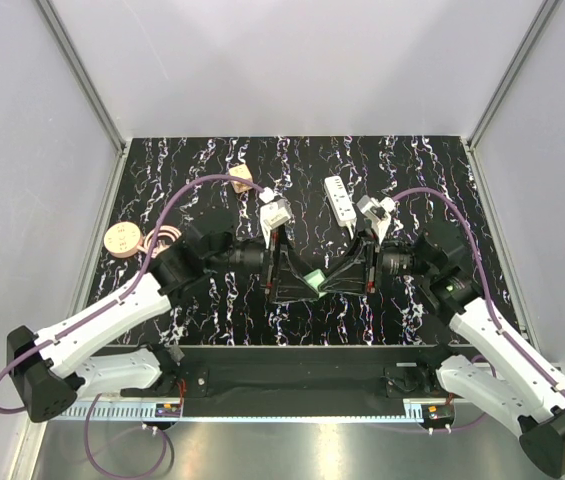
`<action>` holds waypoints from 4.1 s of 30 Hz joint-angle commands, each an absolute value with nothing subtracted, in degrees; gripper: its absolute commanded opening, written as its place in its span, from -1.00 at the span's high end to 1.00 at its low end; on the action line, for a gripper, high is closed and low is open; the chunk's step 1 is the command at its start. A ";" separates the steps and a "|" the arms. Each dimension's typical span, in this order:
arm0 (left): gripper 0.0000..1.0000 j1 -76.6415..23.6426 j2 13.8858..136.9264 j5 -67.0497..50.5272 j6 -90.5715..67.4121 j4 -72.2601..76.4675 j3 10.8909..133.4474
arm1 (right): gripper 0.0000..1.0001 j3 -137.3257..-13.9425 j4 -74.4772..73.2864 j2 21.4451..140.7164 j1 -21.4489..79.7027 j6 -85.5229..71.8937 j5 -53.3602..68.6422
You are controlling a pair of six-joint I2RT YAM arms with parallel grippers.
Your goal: Insert the plug
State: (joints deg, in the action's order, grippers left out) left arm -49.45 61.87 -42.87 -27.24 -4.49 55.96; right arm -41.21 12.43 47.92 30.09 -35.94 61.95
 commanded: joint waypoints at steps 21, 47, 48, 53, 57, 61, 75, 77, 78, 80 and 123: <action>-0.98 -46.32 64.50 18.74 -6.86 -37.00 76.37 | 1.00 -79.79 -31.55 77.57 30.41 -11.52 1.78; -0.98 -47.99 62.14 23.20 -3.87 -23.29 62.75 | 1.00 -119.79 -46.57 126.38 19.34 3.78 -2.39; -0.98 -48.08 62.14 23.55 -3.78 -23.38 62.75 | 1.00 -120.14 -47.10 127.08 19.25 4.04 -1.94; -0.98 -48.16 61.70 23.56 -3.69 -23.38 62.84 | 1.00 -121.03 -49.04 128.32 19.16 5.54 -0.18; -0.98 -48.08 61.96 23.55 -3.60 -23.38 62.84 | 1.00 -121.29 -49.13 129.28 19.16 6.06 2.81; -0.98 -48.16 62.58 23.29 -3.69 -23.55 62.93 | 1.00 -122.34 -49.31 130.87 19.16 6.68 3.07; -0.98 -48.60 62.93 23.29 -3.52 -23.56 62.93 | 1.00 -124.98 -49.13 134.38 19.16 6.86 3.69; -0.98 -48.60 62.84 23.29 -3.43 -23.73 63.02 | 1.00 -124.89 -48.96 134.56 19.16 6.85 3.60; -0.98 -48.60 62.84 23.38 -3.51 -23.64 63.02 | 1.00 -124.81 -49.04 134.47 19.16 6.59 3.43; -0.98 -48.69 62.84 23.55 -3.52 -23.73 63.02 | 1.00 -124.80 -49.04 133.25 19.25 6.33 2.64; -0.98 -48.69 61.96 24.96 -2.81 -24.08 63.37 | 1.00 -106.88 -38.76 129.46 19.16 0.26 2.72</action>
State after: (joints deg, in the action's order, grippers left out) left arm -48.49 63.09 23.33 -3.81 -26.46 62.37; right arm -111.66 -37.45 129.21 18.79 2.37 2.04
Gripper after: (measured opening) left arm 0.984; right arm 0.332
